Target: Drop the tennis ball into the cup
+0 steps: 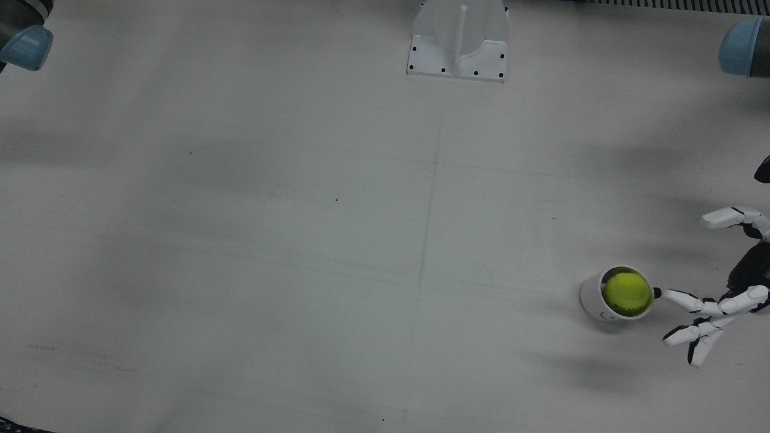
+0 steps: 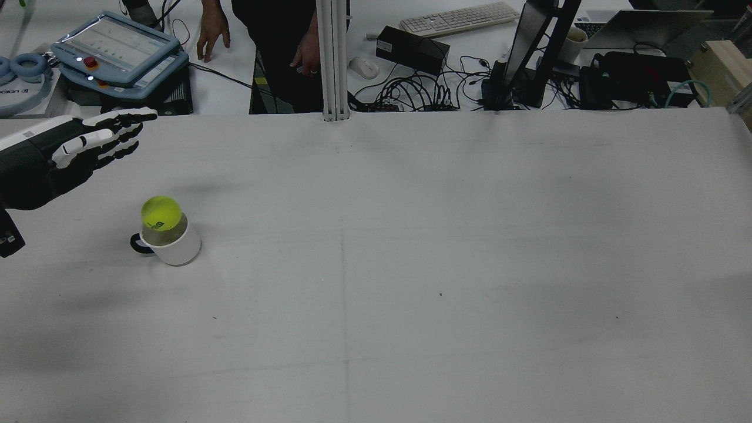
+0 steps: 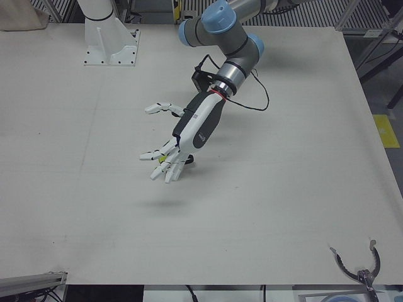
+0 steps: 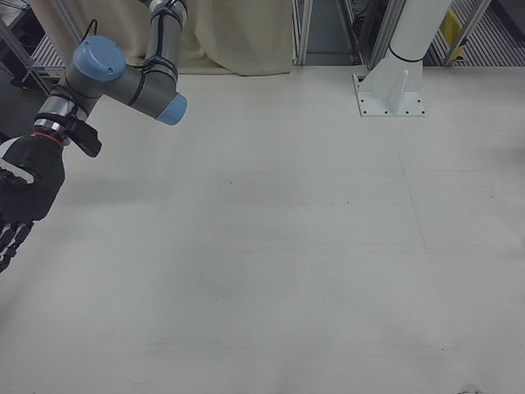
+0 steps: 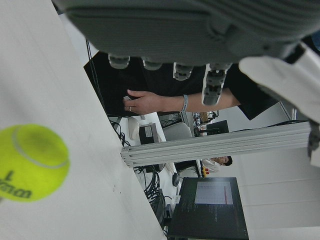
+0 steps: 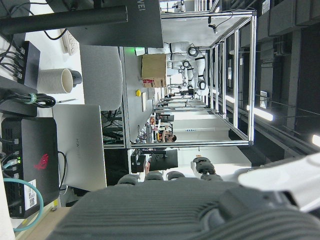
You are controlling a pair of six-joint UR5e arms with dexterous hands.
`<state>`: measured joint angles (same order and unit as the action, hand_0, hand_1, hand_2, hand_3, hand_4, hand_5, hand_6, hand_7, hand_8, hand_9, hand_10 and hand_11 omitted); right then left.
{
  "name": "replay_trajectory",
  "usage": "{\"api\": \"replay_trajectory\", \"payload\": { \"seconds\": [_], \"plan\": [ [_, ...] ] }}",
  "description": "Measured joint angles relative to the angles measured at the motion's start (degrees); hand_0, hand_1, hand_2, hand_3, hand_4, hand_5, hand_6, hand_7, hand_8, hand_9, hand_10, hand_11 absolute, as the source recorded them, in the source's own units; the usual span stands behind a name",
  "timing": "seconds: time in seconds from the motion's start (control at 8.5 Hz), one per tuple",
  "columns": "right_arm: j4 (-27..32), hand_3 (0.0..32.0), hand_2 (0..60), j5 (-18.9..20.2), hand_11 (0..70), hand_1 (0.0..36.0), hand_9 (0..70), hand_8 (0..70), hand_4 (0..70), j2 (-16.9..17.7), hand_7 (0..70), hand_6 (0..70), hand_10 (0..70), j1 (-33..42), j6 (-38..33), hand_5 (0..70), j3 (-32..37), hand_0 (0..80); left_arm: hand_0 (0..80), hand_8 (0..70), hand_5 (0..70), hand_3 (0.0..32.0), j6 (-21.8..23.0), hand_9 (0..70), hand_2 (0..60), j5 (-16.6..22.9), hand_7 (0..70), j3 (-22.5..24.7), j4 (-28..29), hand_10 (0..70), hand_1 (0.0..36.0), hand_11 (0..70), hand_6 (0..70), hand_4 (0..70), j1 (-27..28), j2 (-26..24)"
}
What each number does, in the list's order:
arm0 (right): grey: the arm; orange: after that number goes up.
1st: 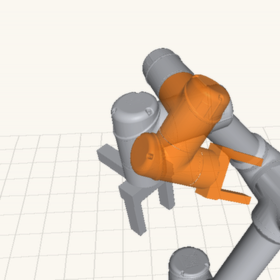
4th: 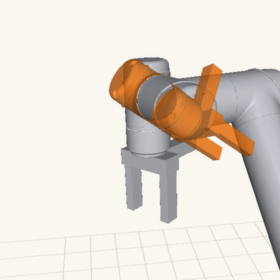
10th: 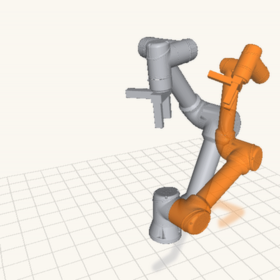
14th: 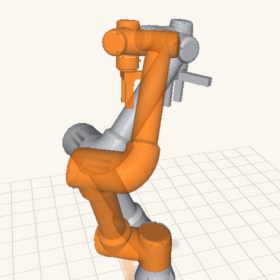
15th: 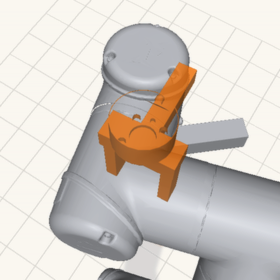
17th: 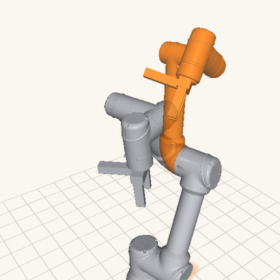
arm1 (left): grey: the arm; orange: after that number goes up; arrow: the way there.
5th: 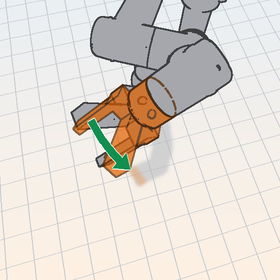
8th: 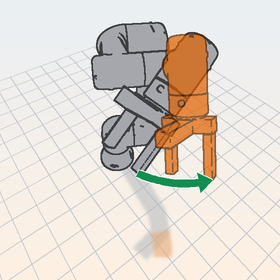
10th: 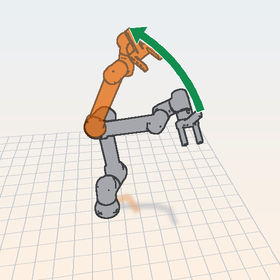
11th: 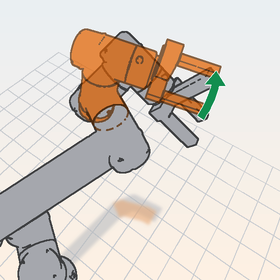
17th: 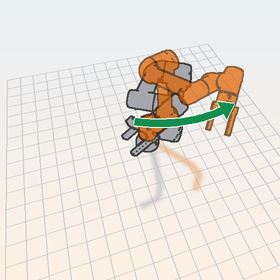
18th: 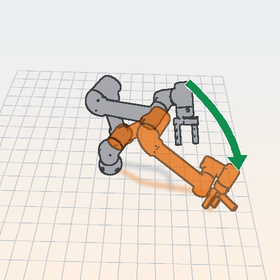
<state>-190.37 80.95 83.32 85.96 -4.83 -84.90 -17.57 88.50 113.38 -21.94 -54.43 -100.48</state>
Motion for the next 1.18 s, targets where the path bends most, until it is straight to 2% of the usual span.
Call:
{"api": "replay_trajectory", "payload": {
  "seconds": [0.12, 0.24, 0.35, 0.47, 0.59, 0.71, 0.82, 0.94, 1.06, 1.18],
  "plan": [
    [0.0, 0.0, 0.0, 0.0, 0.0, 0.0, 0.0, 0.0, 0.0, 0.0, 0.0, 0.0, 0.0, 0.0, 0.0, 0.0, 0.0, 0.0, 10.1, 0.0, 9.9, 15.0, -0.1, 0.3, 13.9, 0.0, 8.7, 0.0, 0.1, 0.0, 4.0, 0.2, 0.0, 0.0, 0.0, 0.0],
    [0.0, 0.0, 0.0, 0.0, 0.0, 0.0, 0.0, 0.0, 0.0, 0.0, 0.0, 0.0, 0.0, 0.0, 0.0, 0.0, 0.0, 0.0, 14.5, 0.0, 19.8, 12.2, -0.1, 0.2, 15.1, 0.0, 8.1, 0.0, 0.1, 0.0, 4.9, 0.2, 0.0, 0.0, 0.0, 0.1],
    [0.0, 0.0, 0.0, 0.0, 0.0, 0.0, 0.0, 0.0, 0.0, 0.0, 0.0, 0.0, 0.0, 0.0, 0.0, 0.0, 0.0, 0.0, 17.2, 1.4, 31.6, 10.8, -0.1, 0.2, 17.6, 0.0, 7.5, 0.0, 0.1, 0.0, 5.4, 0.3, 7.9, 0.0, 0.0, 0.1],
    [0.0, 0.0, 0.0, 0.0, 0.0, 0.0, 0.0, 0.0, 0.0, 0.0, 0.0, 0.0, 0.0, 0.0, 0.0, 0.0, 0.0, 0.0, 23.8, 1.5, 12.1, 13.6, 0.1, 0.2, 22.0, 0.0, 7.7, 0.0, 0.2, 0.0, 7.9, 0.6, 8.1, 0.0, -0.1, 0.5],
    [0.0, 0.0, 0.0, 0.0, 0.0, 0.0, 0.0, 0.0, 0.0, 0.0, 0.0, 0.0, 0.0, 0.0, 0.0, 0.0, 0.0, 0.0, 33.4, 1.5, 13.1, 13.6, 0.4, 0.3, 32.0, 0.0, 7.8, -0.2, 0.3, 0.1, 12.8, 1.2, 8.2, 0.0, -1.0, 0.9],
    [0.0, 0.0, 0.0, 0.0, 0.0, 0.0, 0.0, 0.0, 0.0, 0.0, 0.0, 0.0, 0.0, 0.0, 0.0, 0.0, 0.0, 0.0, 40.6, 0.0, 2.3, 18.2, 0.4, 0.4, 47.5, 0.0, 9.1, -0.4, 0.0, 0.6, 21.1, 2.5, 0.1, 0.0, -4.2, 1.1],
    [0.0, 0.0, 0.0, 0.0, 0.0, 0.0, 0.0, 0.0, 0.0, 0.0, 0.0, 0.0, 0.0, 0.0, 0.0, 0.0, 0.0, 0.0, 52.1, 1.5, 36.4, 14.0, 0.2, 0.1, 60.0, 0.1, 6.9, -0.6, -1.5, 1.8, 34.1, 5.8, 8.9, 0.0, -9.1, 1.2],
    [0.0, 0.0, 0.0, 0.0, 0.0, 0.0, 0.0, 0.0, 0.0, 0.0, 0.0, 0.0, 0.0, 0.0, 0.0, 0.0, 0.0, 0.0, 80.0, 0.0, 48.5, 10.6, -0.3, 0.1, 60.0, 0.2, 7.8, -1.2, -3.8, 3.4, 36.0, 10.4, 2.3, 0.0, -14.9, 1.2],
    [0.0, 0.0, 0.0, 0.0, 0.0, 0.0, 0.0, 0.0, 0.0, 0.0, 0.0, 0.0, 0.0, 0.0, 0.0, 0.0, 0.0, 0.0, 67.5, 0.0, 70.0, 4.4, -0.5, 0.0, 60.0, 0.3, 5.9, -2.5, -5.1, 3.0, 36.0, 9.9, 1.7, 0.0, -20.0, 1.5],
    [0.0, 0.0, 0.0, 0.0, 0.0, 0.0, 0.0, 0.0, 0.0, 0.0, 0.0, 0.0, 0.0, 0.0, 0.0, 0.0, 0.0, 0.0, 66.6, 1.5, 48.7, 9.0, -0.4, 0.0, 60.0, 0.4, 3.7, -3.7, -5.2, 2.8, 36.0, 9.6, 10.5, 0.0, -23.2, 2.8]
  ]
}}
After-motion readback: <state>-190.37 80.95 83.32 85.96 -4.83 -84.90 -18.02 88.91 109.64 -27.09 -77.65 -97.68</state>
